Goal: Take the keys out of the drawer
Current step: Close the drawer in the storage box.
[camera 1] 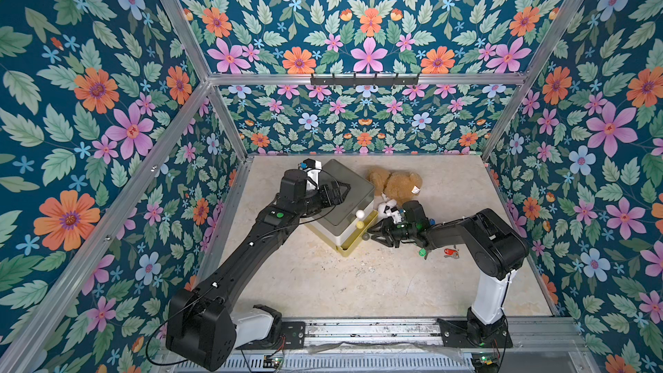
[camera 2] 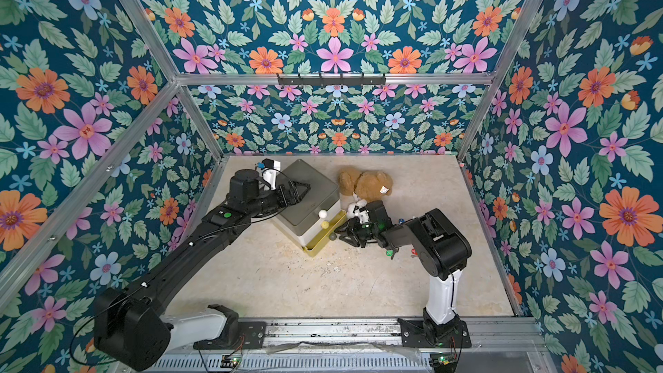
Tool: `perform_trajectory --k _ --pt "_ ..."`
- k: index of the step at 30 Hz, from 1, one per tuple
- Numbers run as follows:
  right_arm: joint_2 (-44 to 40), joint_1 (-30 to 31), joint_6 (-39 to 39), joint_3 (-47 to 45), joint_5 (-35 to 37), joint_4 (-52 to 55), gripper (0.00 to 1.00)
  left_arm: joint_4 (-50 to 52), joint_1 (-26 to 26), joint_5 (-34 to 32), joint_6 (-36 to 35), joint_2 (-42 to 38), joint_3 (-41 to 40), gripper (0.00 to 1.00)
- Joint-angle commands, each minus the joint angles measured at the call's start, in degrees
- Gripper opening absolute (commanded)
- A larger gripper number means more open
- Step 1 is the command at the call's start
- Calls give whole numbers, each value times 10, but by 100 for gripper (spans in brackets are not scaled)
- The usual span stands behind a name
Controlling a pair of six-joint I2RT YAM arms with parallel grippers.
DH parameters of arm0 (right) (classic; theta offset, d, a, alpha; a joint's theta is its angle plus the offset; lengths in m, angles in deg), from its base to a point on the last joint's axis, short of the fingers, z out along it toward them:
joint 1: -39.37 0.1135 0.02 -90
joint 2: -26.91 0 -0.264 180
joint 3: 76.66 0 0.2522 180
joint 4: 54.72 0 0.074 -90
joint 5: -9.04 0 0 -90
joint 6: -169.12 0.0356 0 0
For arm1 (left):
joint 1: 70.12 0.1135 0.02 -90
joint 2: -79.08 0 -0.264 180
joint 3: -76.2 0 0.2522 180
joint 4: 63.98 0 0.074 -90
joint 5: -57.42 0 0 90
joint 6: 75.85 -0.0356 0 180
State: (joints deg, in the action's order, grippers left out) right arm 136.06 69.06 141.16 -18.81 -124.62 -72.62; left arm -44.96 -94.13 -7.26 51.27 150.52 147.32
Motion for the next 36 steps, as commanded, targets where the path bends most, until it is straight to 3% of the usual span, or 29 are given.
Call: perform_trajectory --k 1,20,32,36 --pt "8 1 7 8 -5 -14 44 26 1 -8 -3 1 3 99" --pt "24 7 33 20 -13 -83 47 24 1 -9 0 0 1 99" --pt "39 8 36 31 -20 -87 48 24 1 -10 -2 -7 -3 99" --pt "36 11 6 47 -19 -60 51 22 1 -12 0 -9 -7 99"
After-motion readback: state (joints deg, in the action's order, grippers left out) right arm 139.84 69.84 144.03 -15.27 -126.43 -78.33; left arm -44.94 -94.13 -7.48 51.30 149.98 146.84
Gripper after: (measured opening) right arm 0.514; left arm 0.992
